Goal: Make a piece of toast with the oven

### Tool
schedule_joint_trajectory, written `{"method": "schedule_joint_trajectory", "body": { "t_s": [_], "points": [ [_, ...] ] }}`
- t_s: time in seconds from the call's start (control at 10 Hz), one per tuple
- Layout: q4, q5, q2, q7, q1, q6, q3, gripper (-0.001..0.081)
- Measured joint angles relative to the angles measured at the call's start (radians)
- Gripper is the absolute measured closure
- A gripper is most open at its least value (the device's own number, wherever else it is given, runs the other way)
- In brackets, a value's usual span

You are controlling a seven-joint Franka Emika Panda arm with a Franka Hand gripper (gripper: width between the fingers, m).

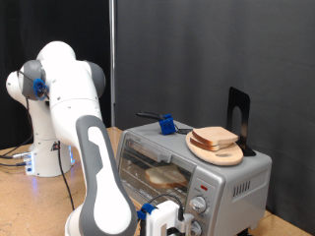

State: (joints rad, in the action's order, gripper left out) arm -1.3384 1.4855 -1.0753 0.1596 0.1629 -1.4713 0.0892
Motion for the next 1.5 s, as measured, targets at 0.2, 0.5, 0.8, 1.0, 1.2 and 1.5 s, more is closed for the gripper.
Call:
{"method": "schedule_joint_trajectory", "body": {
  "t_s": [0.2, 0.5, 0.8, 1.0, 1.2, 1.5],
  "points": [
    [-0.026, 0.019, 0.016, 0.026, -0.005, -0.038, 0.000, 0.0124],
    [-0.064, 0.042, 0.038, 0.024, -0.007, -0.072, -0.001, 0.0124],
    [-0.071, -0.001, 0.048, -0.051, -0.009, -0.055, 0.003, 0.0124],
    [-0.060, -0.058, 0.049, -0.103, -0.009, -0.014, 0.006, 0.0124],
    [-0.057, -0.073, 0.049, -0.106, -0.009, -0.006, 0.006, 0.0124],
    [-0.058, -0.069, 0.050, -0.092, -0.009, -0.007, 0.005, 0.0124]
  ]
}}
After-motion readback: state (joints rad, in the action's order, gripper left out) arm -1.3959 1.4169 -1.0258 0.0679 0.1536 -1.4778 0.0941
